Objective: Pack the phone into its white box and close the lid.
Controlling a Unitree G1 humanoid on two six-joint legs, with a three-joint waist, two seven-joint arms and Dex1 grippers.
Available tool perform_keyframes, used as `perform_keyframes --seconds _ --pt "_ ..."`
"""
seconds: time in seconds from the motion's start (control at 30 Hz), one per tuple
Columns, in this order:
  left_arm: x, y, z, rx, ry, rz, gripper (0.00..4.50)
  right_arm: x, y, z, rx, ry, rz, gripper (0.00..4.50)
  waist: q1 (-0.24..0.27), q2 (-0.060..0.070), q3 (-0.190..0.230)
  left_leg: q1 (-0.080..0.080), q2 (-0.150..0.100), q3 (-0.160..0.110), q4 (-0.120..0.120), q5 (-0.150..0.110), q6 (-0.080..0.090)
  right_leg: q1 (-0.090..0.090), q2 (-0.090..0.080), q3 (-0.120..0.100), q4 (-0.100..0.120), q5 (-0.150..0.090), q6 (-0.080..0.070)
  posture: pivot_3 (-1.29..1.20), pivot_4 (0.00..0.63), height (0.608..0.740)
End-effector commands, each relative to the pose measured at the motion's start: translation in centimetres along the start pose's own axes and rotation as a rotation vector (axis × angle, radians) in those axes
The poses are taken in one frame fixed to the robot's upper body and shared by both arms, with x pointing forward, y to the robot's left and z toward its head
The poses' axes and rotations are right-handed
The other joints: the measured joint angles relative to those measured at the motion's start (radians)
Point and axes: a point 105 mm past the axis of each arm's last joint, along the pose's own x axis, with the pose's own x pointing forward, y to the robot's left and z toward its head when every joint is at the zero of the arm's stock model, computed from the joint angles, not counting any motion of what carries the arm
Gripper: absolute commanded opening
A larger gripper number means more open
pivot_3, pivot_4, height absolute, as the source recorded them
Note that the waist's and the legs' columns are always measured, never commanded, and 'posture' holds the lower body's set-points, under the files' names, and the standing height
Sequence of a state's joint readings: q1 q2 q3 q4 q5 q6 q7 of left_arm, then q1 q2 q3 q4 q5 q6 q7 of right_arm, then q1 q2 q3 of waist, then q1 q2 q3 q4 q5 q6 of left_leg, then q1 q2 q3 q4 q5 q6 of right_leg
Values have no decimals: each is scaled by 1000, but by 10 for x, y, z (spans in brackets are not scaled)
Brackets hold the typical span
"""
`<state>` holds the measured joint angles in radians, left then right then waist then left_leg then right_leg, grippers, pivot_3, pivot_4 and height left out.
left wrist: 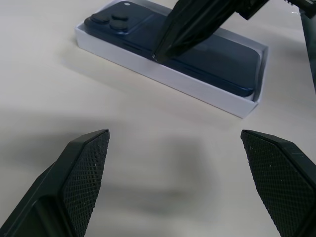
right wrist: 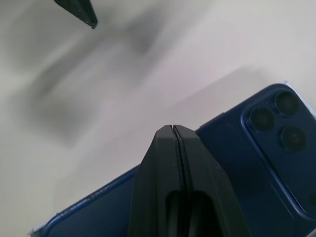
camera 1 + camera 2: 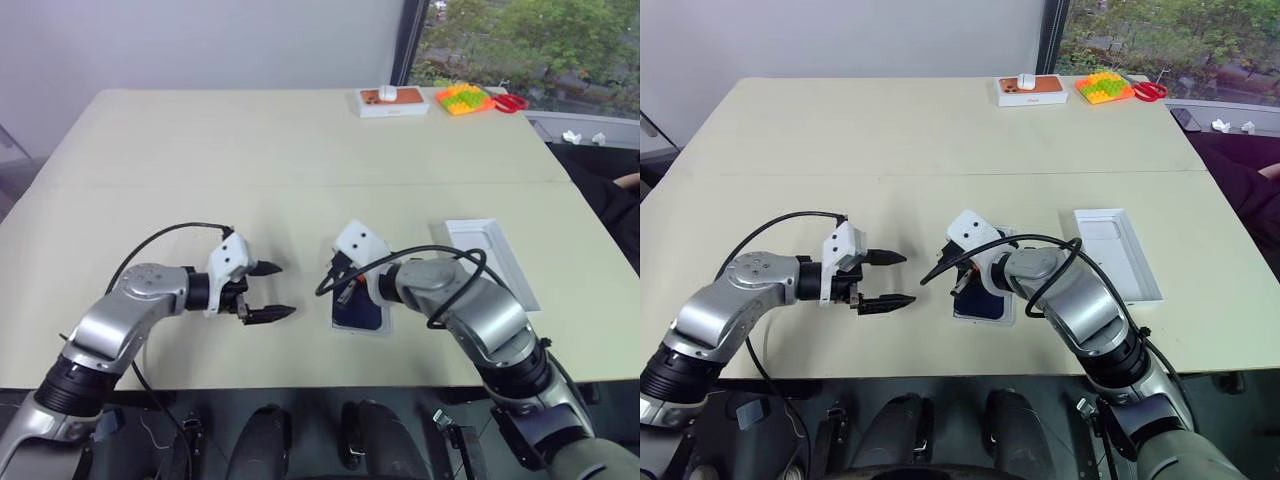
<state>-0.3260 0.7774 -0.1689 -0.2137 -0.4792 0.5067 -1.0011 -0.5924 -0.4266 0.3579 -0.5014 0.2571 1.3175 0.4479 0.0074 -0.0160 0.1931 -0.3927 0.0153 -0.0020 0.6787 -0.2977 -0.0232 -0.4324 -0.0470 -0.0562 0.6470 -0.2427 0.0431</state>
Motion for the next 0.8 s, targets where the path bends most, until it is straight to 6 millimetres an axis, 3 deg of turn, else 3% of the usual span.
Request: perform_keyframes --seconds 0.03,0.27,0.47,0.8 --pt "-6 2 12 71 -26 23 4473 -7 -3 5 -26 -13 -18 0 0 0 0 0 0 0 0 0 0 0 0 0 0 0 0 0 150 740" --pt "-8 6 11 72 -23 38 4473 -14 -7 3 -27 -1 -32 0 -4 0 0 0 0 0 0 0 0 0 0 0 0 0 0 0 150 740" --pt "-9 9 14 83 -40 53 4473 -39 -12 29 -76 -175 -30 0 -3 0 0 0 0 0 0 0 0 0 0 0 0 0 0 0 150 740" --pt "-12 21 16 139 -85 124 4473 -89 -51 -13 -113 -74 -136 0 0 0 0 0 0 1 1 0 0 1 0 0 0 0 0 0 150 740"
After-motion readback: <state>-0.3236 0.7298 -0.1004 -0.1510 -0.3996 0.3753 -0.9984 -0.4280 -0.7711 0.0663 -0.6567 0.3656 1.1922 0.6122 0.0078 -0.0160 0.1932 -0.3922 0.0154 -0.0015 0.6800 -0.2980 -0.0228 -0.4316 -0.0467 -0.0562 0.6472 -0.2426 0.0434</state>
